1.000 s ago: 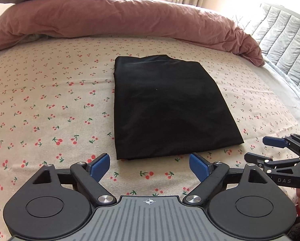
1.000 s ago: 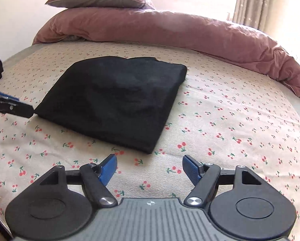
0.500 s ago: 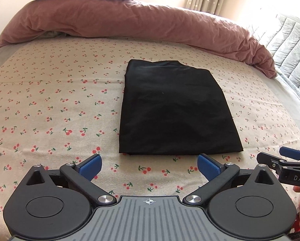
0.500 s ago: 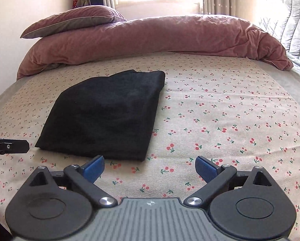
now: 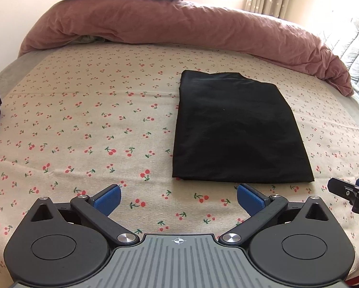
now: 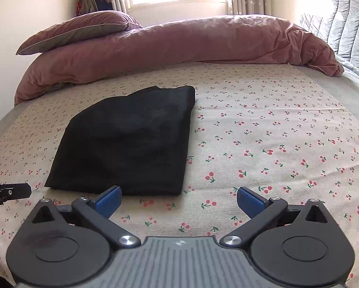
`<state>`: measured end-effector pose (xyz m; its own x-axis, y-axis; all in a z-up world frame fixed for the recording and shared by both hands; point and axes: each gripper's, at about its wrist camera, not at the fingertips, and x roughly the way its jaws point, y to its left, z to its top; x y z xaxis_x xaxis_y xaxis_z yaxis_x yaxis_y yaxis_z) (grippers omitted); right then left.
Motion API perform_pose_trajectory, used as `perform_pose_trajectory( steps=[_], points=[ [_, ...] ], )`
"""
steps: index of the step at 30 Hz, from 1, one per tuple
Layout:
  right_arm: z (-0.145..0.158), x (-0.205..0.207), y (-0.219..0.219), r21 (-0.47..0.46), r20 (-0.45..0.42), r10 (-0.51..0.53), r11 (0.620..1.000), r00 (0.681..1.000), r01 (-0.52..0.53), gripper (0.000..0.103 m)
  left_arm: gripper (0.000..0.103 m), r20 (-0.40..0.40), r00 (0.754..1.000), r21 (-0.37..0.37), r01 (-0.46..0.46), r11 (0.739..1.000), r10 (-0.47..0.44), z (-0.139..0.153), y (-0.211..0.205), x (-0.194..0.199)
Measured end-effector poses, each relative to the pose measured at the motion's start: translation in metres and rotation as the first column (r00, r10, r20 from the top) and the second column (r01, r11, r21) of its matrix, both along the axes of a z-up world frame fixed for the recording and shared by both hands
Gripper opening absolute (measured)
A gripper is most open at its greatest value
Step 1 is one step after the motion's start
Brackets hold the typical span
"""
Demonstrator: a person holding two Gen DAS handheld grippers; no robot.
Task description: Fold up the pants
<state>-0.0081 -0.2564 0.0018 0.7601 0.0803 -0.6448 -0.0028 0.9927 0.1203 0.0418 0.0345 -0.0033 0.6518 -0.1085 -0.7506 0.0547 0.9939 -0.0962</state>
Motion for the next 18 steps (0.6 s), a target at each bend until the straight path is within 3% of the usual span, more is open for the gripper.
perform_pose_trajectory(
  steps=[11,18],
  points=[
    [-0.003,-0.001,-0.002,-0.024,-0.008,-0.021,0.999,1.000,0.021,0.103,0.103,0.035,0.999,0.079,-0.021,0.997,0.018,0.000,-0.009,0.002],
    [-0.005,0.000,0.004,-0.032,-0.018,0.000,0.999,1.000,0.000,0.103,0.103,0.046,0.999,0.092,-0.017,0.996,0.012,-0.002,-0.017,0.000]
  ],
)
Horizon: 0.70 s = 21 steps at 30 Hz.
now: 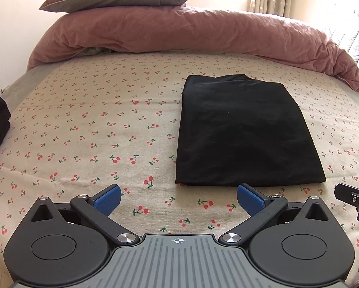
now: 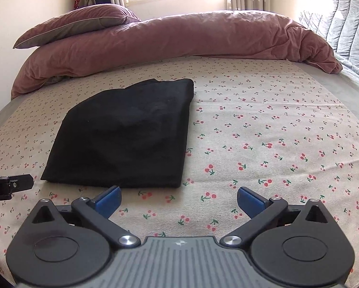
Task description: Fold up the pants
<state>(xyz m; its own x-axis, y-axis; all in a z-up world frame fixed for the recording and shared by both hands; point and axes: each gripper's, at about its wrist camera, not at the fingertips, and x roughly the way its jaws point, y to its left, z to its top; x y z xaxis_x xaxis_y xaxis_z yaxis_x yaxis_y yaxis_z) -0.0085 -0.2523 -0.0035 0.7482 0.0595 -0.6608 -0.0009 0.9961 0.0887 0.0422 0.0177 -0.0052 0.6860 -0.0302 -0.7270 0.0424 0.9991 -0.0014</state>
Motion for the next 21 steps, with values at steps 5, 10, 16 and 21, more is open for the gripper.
perform_pose_trajectory(
  steps=[5,10,16,21],
  points=[
    [-0.002,0.003,0.002,-0.007,-0.005,0.002,1.000,1.000,-0.002,0.103,0.103,-0.003,1.000,0.008,0.004,1.000,-0.004,-0.001,-0.003,0.001],
    [-0.006,0.011,0.006,-0.028,-0.008,-0.021,0.999,1.000,0.021,0.103,0.103,-0.007,1.000,0.013,0.016,1.000,-0.016,-0.003,-0.006,0.000],
    [-0.008,0.019,0.008,-0.036,-0.019,-0.047,0.998,0.999,0.046,0.103,0.103,-0.018,1.000,0.026,0.020,0.999,-0.020,-0.008,-0.009,0.000],
    [-0.008,0.019,0.013,-0.046,-0.021,-0.033,0.998,0.999,0.032,0.103,0.103,-0.018,1.000,0.036,0.022,0.999,-0.021,-0.010,-0.011,0.000]
  ],
)
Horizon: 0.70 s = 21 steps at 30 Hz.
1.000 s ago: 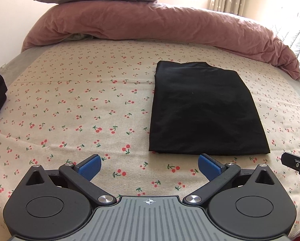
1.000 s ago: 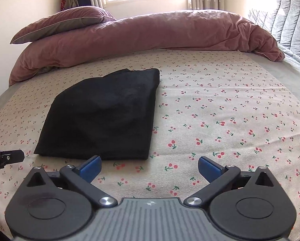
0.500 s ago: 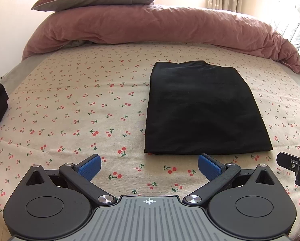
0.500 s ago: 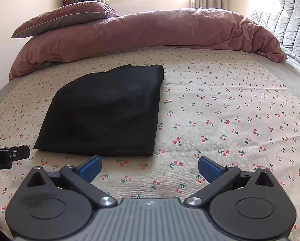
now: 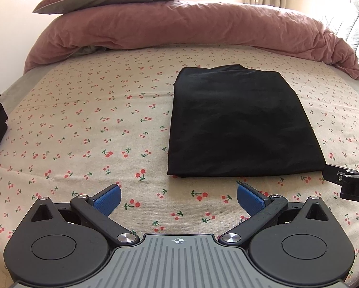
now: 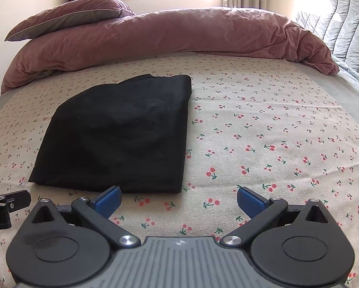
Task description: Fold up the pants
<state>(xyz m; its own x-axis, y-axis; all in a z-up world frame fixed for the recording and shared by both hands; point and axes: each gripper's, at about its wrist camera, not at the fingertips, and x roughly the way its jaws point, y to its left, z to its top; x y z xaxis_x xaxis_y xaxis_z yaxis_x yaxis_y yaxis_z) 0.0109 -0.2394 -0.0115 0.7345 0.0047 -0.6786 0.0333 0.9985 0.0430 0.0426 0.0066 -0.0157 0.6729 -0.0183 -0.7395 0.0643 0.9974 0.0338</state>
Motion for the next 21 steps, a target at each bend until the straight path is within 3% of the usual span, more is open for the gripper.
perform_pose_trajectory(
  steps=[21],
  points=[
    [-0.0001,-0.0012,0.0073,-0.017,-0.006,0.030,0.999,1.000,-0.030,0.103,0.103,-0.007,1.000,0.002,-0.011,1.000,0.011,-0.0023,0.0020,0.0004]
  ],
)
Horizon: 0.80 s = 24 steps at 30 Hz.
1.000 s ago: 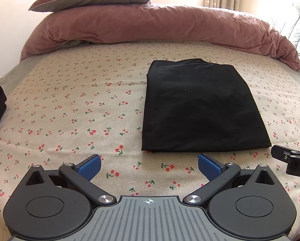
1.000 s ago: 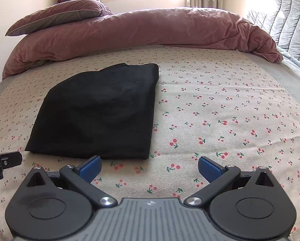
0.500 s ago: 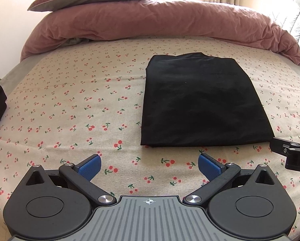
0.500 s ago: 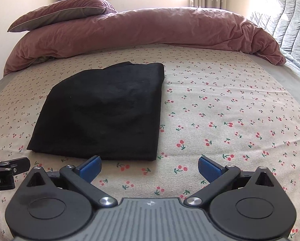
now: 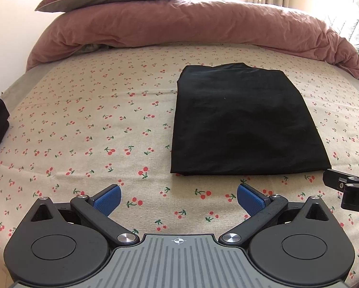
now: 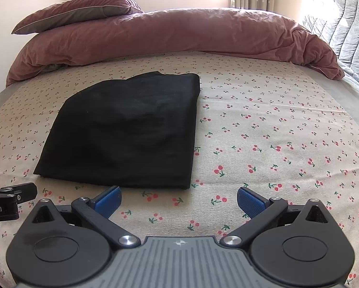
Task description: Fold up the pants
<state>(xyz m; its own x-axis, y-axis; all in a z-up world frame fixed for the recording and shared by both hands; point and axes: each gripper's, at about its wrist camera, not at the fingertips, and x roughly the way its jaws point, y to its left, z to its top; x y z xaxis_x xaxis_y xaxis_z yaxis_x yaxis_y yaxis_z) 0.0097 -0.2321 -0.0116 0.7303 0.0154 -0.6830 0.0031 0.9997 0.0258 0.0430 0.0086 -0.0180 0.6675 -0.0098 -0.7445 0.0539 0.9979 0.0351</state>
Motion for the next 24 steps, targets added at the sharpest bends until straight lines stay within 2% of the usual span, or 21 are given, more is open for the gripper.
perform_pose_trajectory(
  steps=[24],
  points=[
    [-0.0043,-0.0015,0.0046,-0.011,-0.014,0.004,1.000,1.000,-0.004,0.103,0.103,-0.026,1.000,-0.001,0.014,1.000,-0.014,-0.0071,-0.0028,0.0024]
  ],
)
